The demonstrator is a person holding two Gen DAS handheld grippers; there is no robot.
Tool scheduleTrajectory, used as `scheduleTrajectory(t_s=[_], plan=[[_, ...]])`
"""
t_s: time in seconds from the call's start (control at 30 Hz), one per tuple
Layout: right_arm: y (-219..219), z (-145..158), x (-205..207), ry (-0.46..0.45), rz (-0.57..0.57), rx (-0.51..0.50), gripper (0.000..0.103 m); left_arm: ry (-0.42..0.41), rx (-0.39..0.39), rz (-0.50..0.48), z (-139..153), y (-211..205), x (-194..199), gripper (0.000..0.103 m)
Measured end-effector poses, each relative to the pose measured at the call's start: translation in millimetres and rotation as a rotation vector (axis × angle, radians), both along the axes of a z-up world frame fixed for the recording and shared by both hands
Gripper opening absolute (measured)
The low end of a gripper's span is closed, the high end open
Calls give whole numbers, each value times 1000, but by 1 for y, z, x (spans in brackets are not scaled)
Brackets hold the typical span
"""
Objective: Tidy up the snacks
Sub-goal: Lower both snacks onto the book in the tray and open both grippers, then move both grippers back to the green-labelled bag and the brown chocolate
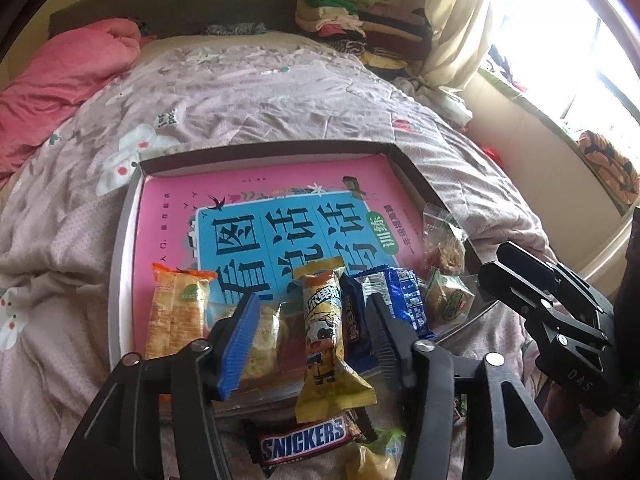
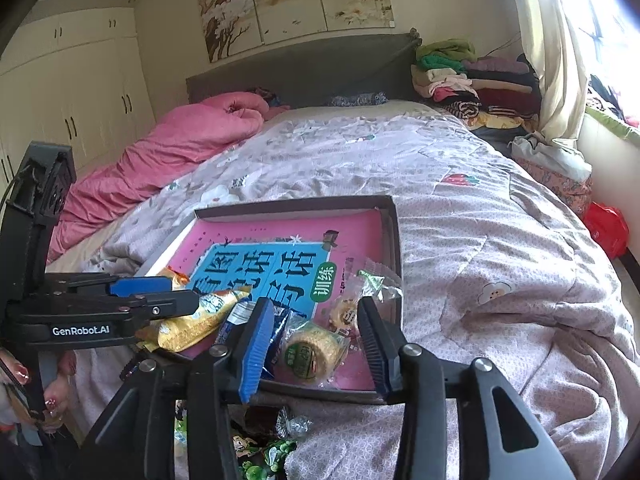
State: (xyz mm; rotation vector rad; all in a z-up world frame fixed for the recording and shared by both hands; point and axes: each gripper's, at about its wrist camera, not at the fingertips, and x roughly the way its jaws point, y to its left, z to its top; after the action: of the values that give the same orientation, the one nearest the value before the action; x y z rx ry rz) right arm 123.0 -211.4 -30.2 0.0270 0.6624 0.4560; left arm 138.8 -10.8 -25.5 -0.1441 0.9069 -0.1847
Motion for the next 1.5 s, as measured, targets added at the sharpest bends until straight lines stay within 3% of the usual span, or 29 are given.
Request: scheduleTrajectory(t_s=[0.13,0.53,1.5], plan=[[-5,4,-3,-10,0,23,53,-12,-6,2,5,5,-6,65],[-7,5,-13,-3,13,32,56,-14,1,-8,11,13,-23,72],[11,-5,-43,93,105,3,57,107,29,-121,-17,-6,-73,73]])
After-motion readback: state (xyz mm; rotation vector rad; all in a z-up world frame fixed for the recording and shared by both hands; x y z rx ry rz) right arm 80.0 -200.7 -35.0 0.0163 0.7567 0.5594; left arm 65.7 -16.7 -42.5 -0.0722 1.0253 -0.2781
